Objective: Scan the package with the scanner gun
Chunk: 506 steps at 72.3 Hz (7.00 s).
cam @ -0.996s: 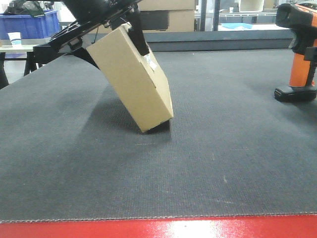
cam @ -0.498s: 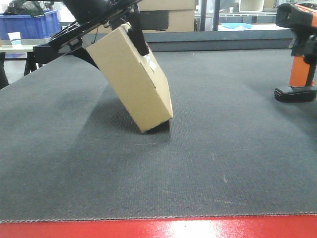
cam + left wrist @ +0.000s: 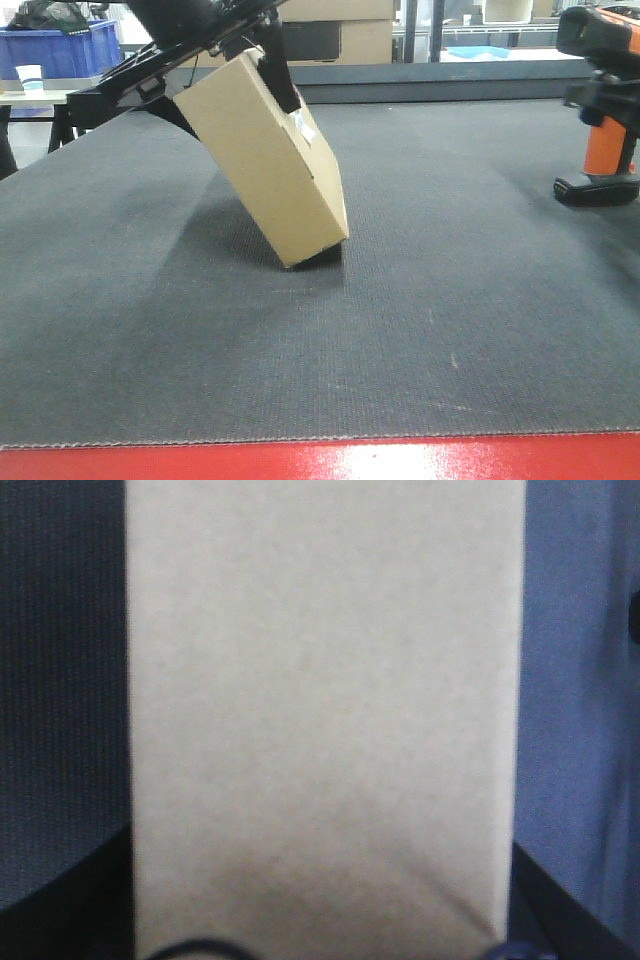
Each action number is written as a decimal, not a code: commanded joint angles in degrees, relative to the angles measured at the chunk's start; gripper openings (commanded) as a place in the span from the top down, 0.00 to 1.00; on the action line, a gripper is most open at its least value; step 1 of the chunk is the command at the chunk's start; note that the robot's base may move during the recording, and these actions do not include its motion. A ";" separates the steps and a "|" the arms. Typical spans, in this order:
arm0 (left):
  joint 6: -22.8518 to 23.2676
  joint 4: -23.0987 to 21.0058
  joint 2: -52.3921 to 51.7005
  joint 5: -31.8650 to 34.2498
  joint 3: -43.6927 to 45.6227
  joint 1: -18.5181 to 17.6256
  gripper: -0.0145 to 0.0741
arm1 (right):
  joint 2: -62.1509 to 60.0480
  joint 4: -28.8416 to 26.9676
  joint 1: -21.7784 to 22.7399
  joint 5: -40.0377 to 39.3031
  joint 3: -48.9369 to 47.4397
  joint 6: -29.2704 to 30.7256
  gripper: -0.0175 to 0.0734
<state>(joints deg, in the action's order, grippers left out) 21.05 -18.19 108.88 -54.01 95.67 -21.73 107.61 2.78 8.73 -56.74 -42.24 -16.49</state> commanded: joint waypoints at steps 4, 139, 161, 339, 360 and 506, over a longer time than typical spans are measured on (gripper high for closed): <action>-0.14 -0.41 -0.63 0.21 0.23 -0.30 0.96 | 1.36 -6.86 -1.15 -0.27 -1.90 0.05 0.18; -0.14 -3.04 -0.63 -0.46 0.23 -0.30 0.96 | -2.68 1.92 -1.90 5.29 -8.05 12.55 0.99; 0.54 -7.60 -0.63 3.59 0.23 -0.30 0.96 | -7.73 -0.63 -2.11 13.55 -8.05 34.23 0.98; 0.54 -5.98 -0.63 2.59 0.23 0.06 0.96 | -4.85 -2.78 -2.11 -0.29 8.67 6.13 0.28; -1.36 4.98 -3.19 -2.34 0.45 2.57 0.96 | -12.44 1.48 -2.11 -0.67 16.80 6.13 0.28; -10.81 21.43 -4.87 -9.83 -0.17 15.70 0.21 | -39.69 8.57 -2.11 22.52 20.66 6.13 0.99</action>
<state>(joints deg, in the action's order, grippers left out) 10.43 3.34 104.19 -64.11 95.41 -5.80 68.47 11.01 6.42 -34.22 -21.80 -10.35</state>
